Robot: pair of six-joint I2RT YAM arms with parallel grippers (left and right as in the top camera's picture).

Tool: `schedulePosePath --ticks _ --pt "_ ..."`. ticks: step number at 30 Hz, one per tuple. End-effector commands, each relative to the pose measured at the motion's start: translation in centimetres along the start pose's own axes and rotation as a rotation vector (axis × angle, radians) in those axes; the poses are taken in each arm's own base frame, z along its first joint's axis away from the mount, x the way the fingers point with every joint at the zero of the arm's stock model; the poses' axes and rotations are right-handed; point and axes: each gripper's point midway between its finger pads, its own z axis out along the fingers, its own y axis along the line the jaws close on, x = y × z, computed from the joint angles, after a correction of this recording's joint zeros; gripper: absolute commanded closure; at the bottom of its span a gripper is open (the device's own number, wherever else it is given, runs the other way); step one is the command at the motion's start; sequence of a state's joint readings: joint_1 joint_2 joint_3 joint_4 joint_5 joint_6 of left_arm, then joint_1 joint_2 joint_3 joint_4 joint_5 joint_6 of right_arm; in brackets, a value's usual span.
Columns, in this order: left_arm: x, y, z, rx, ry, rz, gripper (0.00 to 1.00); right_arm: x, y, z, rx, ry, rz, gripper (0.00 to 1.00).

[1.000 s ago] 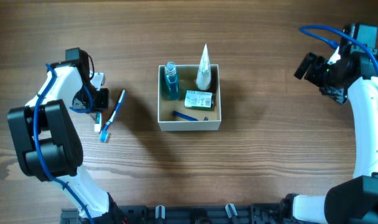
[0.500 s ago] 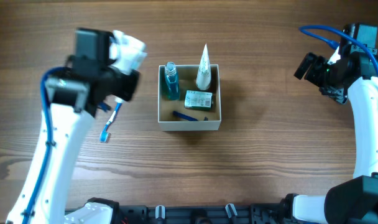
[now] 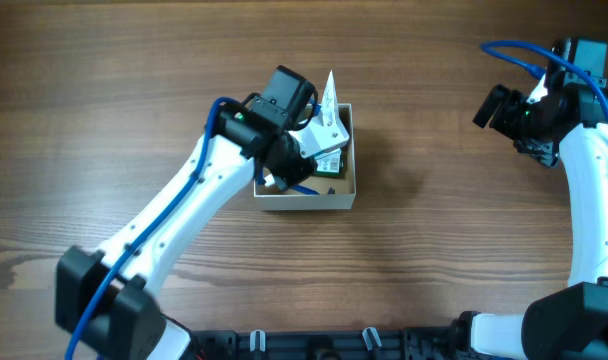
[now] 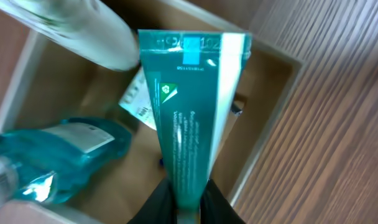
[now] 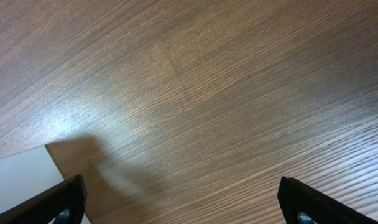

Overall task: Pack container
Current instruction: 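Place the toothpaste tube into the box and release, then grasp the blue-white toothbrush with the left gripper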

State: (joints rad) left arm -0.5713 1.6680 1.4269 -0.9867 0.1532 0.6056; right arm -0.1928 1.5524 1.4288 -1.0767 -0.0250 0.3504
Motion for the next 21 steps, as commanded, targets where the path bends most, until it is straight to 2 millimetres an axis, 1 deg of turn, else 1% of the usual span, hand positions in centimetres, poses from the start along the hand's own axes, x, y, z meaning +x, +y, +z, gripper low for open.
schedulePosePath --ticks 1,2,3,4,5,6,7,8,10,12,13,14,15,16,17,19,20,21 --pt "-0.3 -0.4 1.6 0.043 0.005 0.019 0.8 0.1 0.1 0.2 -0.003 0.007 -0.011 0.0" --pt "-0.4 -0.2 1.6 0.035 0.002 0.019 0.71 0.1 0.1 0.2 -0.003 0.007 -0.012 0.0" --pt "-0.5 0.0 1.5 0.021 0.002 0.02 0.44 0.1 0.1 0.2 -0.003 0.008 -0.012 0.0" --pt "-0.3 0.4 1.3 -0.005 0.009 0.019 0.43 0.1 0.1 0.2 -0.003 0.008 -0.015 0.0" --pt "-0.1 0.7 0.9 -0.031 0.016 0.018 0.47 0.1 0.1 0.2 -0.003 0.008 -0.015 0.0" --pt "0.0 1.1 0.3 -0.062 0.021 0.002 0.48 0.1 0.1 0.2 -0.003 0.008 -0.015 0.0" --pt "0.2 1.8 -0.8 -0.119 0.021 -0.046 0.48 0.1 0.1 0.2 -0.003 0.008 -0.015 0.0" --pt "0.7 2.8 -2.6 -0.193 0.017 -0.109 0.46 0.1 0.1 0.2 -0.003 0.007 -0.018 0.0" --pt "1.7 3.9 -5.3 -0.283 0.007 -0.193 0.44 0.1 0.1 0.2 -0.003 0.007 -0.019 0.0" --pt "4.0 5.4 -8.1 -0.358 0.011 -0.303 0.4 0.1 0.1 0.2 -0.003 0.007 -0.018 0.0" --pt "5.8 6.4 -9.1 -0.382 0.026 -0.379 0.39 0.1 0.1 0.2 -0.004 0.006 -0.019 0.0" --pt "7.4 7.4 -9.7 -0.398 0.039 -0.467 0.36 0.1 0.1 0.2 -0.004 0.006 -0.019 0.0" --pt "9.3 8.6 -10.2 -0.415 0.052 -0.576 0.36 0.1 0.1 0.2 -0.004 0.007 -0.018 0.0" --pt "10.4 9.4 -10.2 -0.424 0.058 -0.649 0.35 0.1 0.1 0.2 -0.004 0.007 -0.018 0.0" --pt "12.0 10.3 -10.1 -0.426 0.064 -0.742 0.35 0.1 0.1 0.2 -0.004 0.007 -0.018 0.0" --pt "15.5 12.1 -9.0 -0.399 0.066 -0.932 0.35 0.1 0.1 0.2 -0.004 0.007 -0.018 0.0" --pt "16.6 12.6 -8.2 -0.374 0.061 -0.99 0.34 0.1 0.1 0.2 -0.004 0.007 -0.018 0.0" --pt "18.0 13.0 -6.9 -0.324 0.061 -1.05 0.34 0.1 0.1 0.2 -0.004 0.006 -0.018 0.0"
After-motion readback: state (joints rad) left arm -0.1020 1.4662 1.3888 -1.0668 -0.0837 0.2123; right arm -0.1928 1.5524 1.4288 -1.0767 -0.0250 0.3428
